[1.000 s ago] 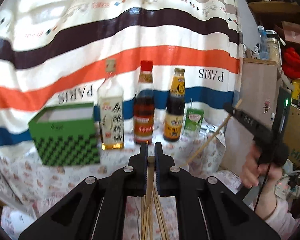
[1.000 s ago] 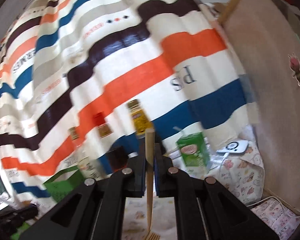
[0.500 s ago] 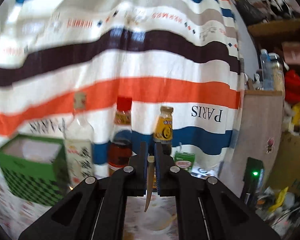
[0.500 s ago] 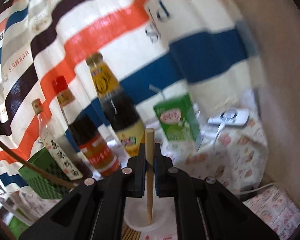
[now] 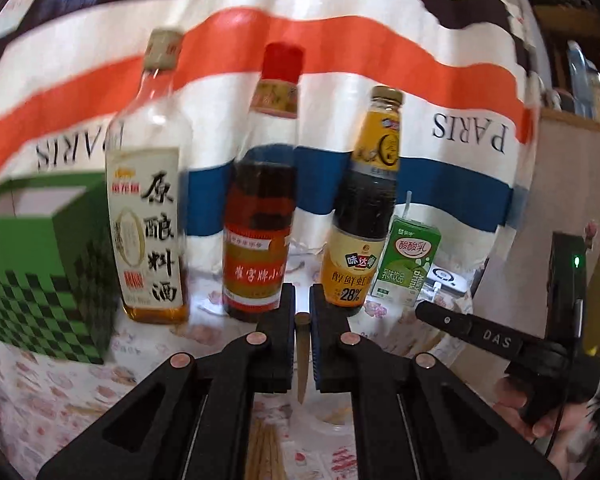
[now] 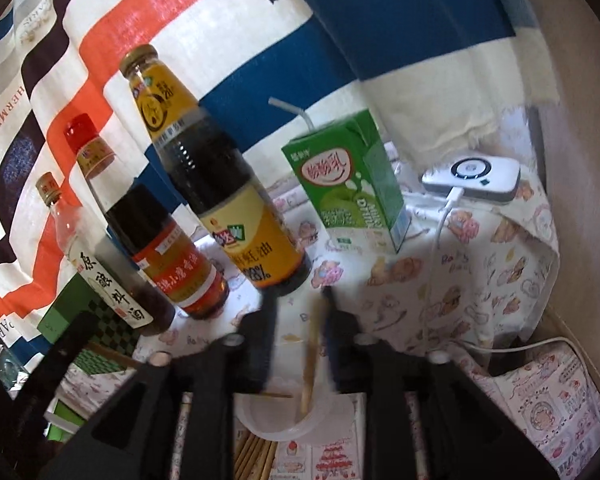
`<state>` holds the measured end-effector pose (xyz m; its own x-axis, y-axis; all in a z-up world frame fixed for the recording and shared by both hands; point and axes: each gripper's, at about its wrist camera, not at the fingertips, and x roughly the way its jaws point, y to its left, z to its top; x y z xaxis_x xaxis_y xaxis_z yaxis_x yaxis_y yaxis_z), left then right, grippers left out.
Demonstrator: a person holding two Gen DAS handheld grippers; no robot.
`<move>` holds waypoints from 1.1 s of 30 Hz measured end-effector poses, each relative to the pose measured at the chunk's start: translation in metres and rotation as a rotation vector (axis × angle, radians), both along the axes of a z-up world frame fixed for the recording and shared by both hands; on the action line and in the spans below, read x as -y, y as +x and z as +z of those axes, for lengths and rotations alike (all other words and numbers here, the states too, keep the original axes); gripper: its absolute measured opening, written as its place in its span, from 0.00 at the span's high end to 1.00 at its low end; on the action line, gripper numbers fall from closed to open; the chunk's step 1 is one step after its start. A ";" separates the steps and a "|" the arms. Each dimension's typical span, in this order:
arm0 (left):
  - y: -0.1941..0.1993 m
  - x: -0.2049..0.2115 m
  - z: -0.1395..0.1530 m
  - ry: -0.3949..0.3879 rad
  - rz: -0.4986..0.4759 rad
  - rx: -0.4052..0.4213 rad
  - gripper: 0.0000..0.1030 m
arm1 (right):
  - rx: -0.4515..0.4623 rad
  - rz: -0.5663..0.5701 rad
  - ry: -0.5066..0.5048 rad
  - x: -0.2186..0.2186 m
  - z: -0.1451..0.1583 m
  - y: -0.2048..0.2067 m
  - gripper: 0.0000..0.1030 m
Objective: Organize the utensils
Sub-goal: 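Carry both chopsticks to the clear plastic cup and open both tools to drop them in, then lower the right tool to the chopstick pile and grasp another chopstick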
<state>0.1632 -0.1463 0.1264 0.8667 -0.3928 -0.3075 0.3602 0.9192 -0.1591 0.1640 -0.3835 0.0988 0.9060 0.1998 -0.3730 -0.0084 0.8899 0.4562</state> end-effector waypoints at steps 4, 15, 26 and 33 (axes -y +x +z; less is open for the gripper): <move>0.008 -0.003 0.000 0.009 0.022 -0.013 0.94 | -0.055 0.055 -0.043 -0.010 0.000 0.005 0.43; -0.022 -0.032 0.008 0.091 0.216 0.059 0.24 | -0.250 0.068 -0.229 -0.044 -0.002 0.005 0.22; -0.116 -0.102 -0.008 0.073 0.329 0.110 0.00 | -0.200 0.085 -0.241 -0.076 0.011 -0.051 0.20; -0.142 -0.126 -0.046 0.052 0.401 0.063 0.00 | -0.177 0.161 -0.293 -0.107 -0.009 -0.094 0.17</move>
